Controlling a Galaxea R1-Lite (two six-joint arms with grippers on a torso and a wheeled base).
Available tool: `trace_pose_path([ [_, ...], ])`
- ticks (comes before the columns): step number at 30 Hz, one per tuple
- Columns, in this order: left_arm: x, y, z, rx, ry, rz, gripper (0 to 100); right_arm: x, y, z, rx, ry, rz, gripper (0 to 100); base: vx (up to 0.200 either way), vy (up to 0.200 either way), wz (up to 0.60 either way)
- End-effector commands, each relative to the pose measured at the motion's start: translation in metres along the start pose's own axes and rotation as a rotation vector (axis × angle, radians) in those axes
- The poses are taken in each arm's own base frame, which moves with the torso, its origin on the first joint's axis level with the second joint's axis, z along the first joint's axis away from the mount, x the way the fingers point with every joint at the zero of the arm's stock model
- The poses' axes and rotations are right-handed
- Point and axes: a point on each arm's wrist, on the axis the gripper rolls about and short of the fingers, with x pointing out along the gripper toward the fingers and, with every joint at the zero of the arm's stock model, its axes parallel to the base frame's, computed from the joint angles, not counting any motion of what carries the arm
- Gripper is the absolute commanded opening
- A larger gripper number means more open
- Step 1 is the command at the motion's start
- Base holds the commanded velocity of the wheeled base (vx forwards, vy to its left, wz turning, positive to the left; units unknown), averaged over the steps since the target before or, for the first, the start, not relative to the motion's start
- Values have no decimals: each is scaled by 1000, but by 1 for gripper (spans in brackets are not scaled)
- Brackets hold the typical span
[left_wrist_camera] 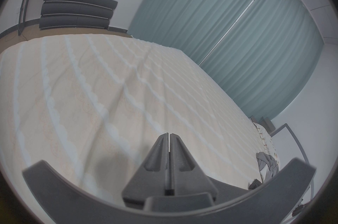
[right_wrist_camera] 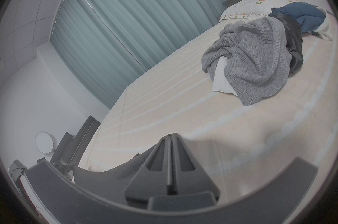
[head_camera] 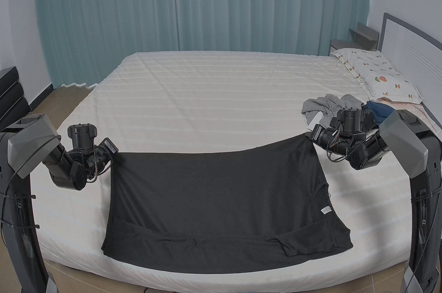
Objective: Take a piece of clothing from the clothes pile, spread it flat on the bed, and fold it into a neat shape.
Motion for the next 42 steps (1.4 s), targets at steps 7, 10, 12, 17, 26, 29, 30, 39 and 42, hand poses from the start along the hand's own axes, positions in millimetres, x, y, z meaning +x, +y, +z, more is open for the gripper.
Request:
trace_pose_path([
  [7, -2, 2, 0, 3, 0, 6, 0, 2, 1, -1, 0, 0, 2, 0, 0, 0, 0],
  [10, -3, 3, -2, 5, 6, 8, 0, -2, 0, 2, 4, 3, -7, 0, 0, 0, 0],
  [12, -3, 4, -3, 17, 11, 12, 0, -7, 0, 3, 6, 5, -11, 0, 0, 0, 0],
  [17, -4, 8, -8, 84, 26, 25, 0, -24, 2, 0, 17, 39, -21, 0, 0, 0, 0],
  [26, -9, 10, -14, 117, 17, 7, 0, -39, 4, 5, 21, 36, -30, 0, 0, 0, 0],
  [29, -9, 12, -15, 143, 18, 11, 0, -44, 3, 1, 25, 53, -39, 0, 0, 0, 0],
  [30, -10, 14, -17, 155, 23, 14, 0, -46, 1, -2, 27, 62, -46, 0, 0, 0, 0],
  [39, -26, 26, -31, 282, 11, 1, 0, -66, -3, -15, 40, 117, -85, 0, 0, 0, 0],
  [42, -34, 31, -36, 342, 5, -3, 0, -77, -5, -21, 46, 145, -107, 0, 0, 0, 0],
])
